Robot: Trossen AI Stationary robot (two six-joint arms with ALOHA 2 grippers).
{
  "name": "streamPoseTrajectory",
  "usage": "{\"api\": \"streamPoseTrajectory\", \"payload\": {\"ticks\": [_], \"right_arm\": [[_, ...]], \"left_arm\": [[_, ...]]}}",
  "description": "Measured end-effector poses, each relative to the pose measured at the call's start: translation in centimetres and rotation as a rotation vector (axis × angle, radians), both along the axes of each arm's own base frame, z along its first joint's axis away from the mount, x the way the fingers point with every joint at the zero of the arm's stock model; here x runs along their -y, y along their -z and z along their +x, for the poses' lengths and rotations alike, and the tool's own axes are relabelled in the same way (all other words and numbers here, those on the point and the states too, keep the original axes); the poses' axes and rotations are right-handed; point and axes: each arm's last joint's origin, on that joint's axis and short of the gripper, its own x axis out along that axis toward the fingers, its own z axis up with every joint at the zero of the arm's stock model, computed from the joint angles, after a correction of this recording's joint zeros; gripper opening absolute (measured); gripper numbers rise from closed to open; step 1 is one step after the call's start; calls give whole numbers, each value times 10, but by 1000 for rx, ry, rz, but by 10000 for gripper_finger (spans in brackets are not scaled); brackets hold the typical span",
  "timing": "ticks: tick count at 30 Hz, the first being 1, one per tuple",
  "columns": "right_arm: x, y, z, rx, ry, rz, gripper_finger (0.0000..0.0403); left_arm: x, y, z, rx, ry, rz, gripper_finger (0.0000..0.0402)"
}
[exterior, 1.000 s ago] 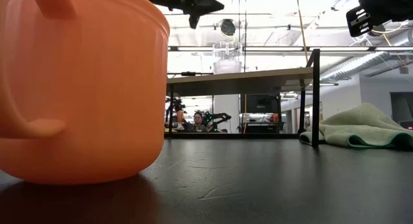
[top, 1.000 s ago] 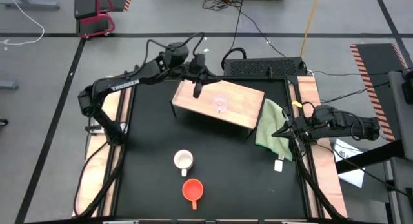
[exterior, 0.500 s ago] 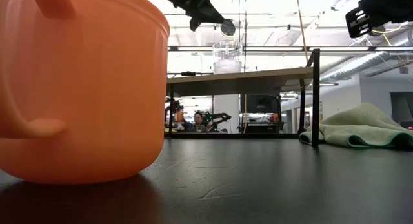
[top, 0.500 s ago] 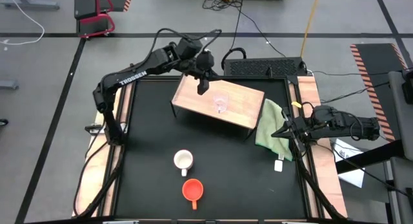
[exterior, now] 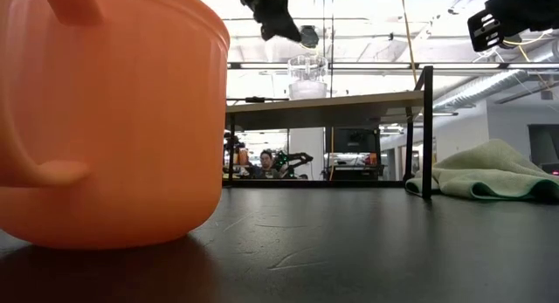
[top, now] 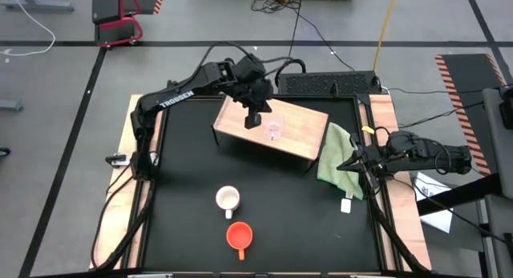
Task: Stack small to large cups/mugs on shelf
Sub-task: Put the transparent mug on the shelf
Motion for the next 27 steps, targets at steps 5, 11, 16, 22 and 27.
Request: {"api": "streamPoseTrajectory", "payload": {"ticks": [5, 11, 16, 22, 27], "right_arm": [[0, 0, 0, 1, 0, 0, 0], [0, 0, 0, 0, 0, 0, 0], [0, 0, 0, 0, 0, 0, 0], [0, 0, 0, 0, 0, 0, 0], [0, 0, 0, 0, 0, 0, 0]], "left_arm": [[5, 8, 4, -69, 27, 21, 0], [7, 6, 7, -49, 26, 64, 0], [6, 5, 7, -50, 29, 99, 0], [9, 5, 8, -52, 28, 95, 0], [21, 8, 8, -104, 97, 125, 0]]}}
